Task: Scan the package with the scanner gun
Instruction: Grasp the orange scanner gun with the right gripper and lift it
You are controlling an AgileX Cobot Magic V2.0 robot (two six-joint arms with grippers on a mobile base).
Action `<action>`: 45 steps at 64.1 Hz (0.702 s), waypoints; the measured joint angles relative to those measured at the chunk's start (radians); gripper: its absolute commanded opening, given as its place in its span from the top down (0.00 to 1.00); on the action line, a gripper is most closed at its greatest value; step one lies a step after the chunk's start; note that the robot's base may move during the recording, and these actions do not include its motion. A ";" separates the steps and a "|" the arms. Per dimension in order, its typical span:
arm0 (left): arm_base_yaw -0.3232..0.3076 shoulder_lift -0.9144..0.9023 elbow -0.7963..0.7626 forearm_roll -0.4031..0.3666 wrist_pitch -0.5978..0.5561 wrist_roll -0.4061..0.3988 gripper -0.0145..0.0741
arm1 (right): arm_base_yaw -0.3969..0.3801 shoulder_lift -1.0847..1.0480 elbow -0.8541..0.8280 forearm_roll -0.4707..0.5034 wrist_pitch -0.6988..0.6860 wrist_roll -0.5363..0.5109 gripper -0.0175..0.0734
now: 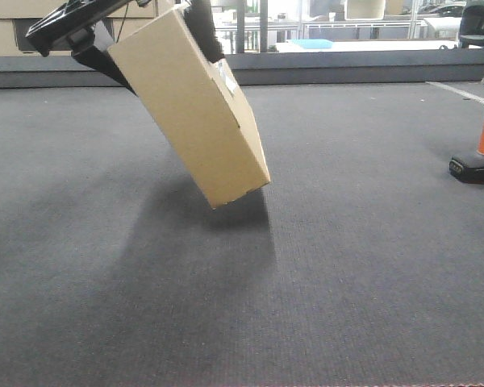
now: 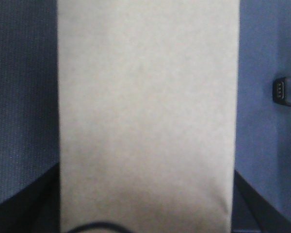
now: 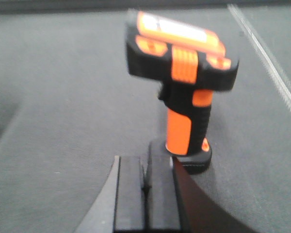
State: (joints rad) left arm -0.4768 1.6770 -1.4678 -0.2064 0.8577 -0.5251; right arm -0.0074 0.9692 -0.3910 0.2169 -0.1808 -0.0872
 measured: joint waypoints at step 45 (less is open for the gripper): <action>-0.017 0.000 0.000 -0.007 -0.012 0.107 0.96 | 0.000 0.473 0.095 -0.062 -0.824 0.197 0.99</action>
State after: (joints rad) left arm -0.4937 1.6770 -1.4678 -0.2131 0.8454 -0.4186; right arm -0.0074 1.4419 -0.2959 0.1545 -1.0045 0.1101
